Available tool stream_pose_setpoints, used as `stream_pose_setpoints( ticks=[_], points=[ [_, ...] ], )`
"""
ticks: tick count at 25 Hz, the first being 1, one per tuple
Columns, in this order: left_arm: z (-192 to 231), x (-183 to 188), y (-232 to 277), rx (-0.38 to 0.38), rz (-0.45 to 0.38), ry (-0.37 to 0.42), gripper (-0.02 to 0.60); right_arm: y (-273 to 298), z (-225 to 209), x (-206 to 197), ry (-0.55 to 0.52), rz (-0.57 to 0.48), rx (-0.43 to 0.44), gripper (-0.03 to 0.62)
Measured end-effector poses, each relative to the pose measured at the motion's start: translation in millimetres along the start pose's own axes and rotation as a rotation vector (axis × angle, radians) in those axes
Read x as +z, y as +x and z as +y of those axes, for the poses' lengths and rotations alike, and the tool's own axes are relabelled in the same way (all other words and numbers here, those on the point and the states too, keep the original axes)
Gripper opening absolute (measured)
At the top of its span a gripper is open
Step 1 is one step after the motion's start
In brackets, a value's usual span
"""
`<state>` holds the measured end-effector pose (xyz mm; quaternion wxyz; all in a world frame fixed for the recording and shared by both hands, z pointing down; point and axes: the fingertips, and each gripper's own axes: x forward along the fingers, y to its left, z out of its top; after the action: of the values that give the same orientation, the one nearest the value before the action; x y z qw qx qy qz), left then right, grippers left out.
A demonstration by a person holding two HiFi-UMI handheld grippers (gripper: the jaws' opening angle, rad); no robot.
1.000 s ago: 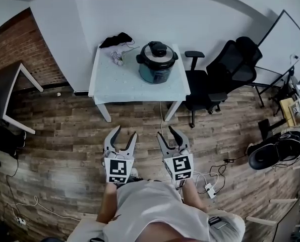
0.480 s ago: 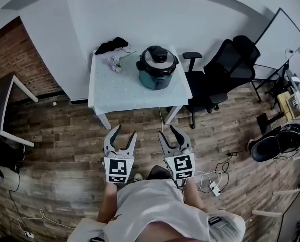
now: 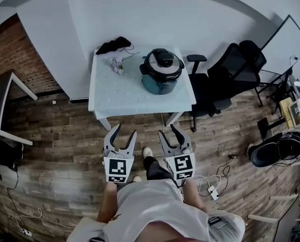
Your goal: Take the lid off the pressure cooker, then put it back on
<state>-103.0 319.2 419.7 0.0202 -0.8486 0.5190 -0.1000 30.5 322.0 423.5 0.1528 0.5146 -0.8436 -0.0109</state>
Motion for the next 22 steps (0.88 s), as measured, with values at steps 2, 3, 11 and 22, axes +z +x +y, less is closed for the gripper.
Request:
stream_pose_setpoints(
  ticks=[2,3,11,22],
  points=[
    [8.1,-0.3,13.8,0.015,0.005,-0.003,0.222,16.6,-7.3,1.2,0.002,-0.001,0.014,0.187],
    [11.8,0.3,21.4,0.021,0.008,-0.004,0.221,24.8,-11.7,2.2,0.003,0.001,0.022,0.189],
    [39.9,16.6,92.2,0.079,0.024,-0.010,0.221,92.3,-56.9,17.9,-0.005,-0.002,0.093,0.187],
    [56.4,23.0,172.3,0.139,0.078,-0.012,0.221,163.2,-119.1,20.8,0.010,-0.003,0.168,0.186]
  ],
)
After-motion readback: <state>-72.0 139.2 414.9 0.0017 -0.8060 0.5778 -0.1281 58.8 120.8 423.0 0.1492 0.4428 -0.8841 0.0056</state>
